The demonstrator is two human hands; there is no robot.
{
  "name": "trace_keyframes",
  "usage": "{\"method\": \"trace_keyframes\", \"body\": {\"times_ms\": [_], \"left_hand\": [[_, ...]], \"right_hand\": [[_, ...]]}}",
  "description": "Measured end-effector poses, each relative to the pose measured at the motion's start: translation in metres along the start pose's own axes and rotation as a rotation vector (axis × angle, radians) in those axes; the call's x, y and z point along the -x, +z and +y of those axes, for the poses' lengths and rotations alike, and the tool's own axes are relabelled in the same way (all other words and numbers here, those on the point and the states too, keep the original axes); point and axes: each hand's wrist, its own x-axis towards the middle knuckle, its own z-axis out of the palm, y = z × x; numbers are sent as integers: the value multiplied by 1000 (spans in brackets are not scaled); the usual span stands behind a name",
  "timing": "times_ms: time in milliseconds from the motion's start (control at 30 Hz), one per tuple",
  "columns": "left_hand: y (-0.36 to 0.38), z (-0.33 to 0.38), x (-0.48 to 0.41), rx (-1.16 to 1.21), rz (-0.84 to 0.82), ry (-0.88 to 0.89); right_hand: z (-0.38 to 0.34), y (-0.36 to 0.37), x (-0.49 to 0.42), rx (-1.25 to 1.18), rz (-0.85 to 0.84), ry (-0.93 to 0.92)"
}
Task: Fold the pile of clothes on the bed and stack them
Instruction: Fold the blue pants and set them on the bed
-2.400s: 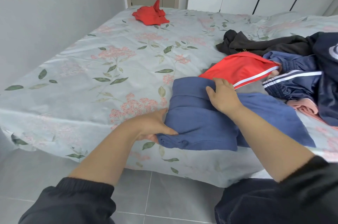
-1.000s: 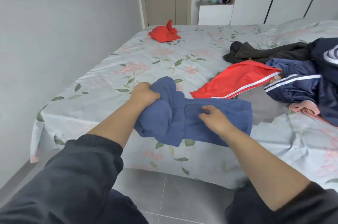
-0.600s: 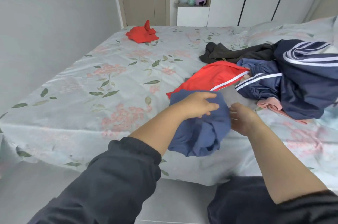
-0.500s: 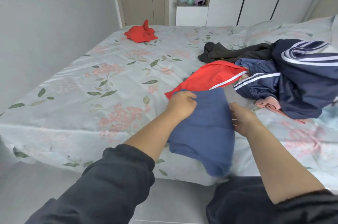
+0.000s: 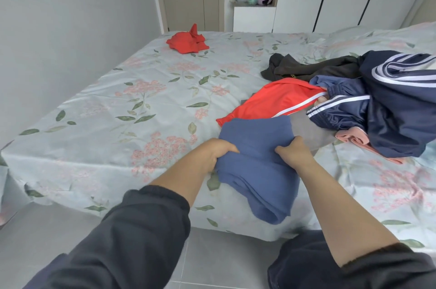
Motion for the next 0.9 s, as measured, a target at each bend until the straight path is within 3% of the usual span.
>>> {"method": "trace_keyframes", "body": {"times_ms": [133, 233, 333, 433, 533, 600, 667, 733, 833, 900], "left_hand": [[-50, 53, 23, -71, 130, 121], [-85, 100, 38, -326, 320, 304], [-100, 133, 46, -746, 465, 589], [-95, 123, 51, -1345, 512, 775], [-89, 65, 41, -1777, 502, 786], [-89, 12, 30, -1951, 386, 718], [-93, -36, 17, -1965, 316, 688], [-100, -66, 11, -1854, 362, 716], [-108, -84, 18, -1399, 384, 788], [-113, -85, 21, -1083, 453, 710]], "right_hand": [[-26, 17, 10, -175, 21, -149], [-52, 36, 17, -325, 16, -243], [-70, 50, 22, -345, 26, -289], [-70, 56, 24, -357, 61, -310], [-56, 60, 24, -358, 25, -323], [-49, 68, 23, -278, -39, -286], [-46, 77, 20, -224, -88, -252], [-48, 86, 16, -220, -108, -238], [-55, 97, 12, -203, -154, -234], [-59, 104, 8, -183, -180, -247]]}}
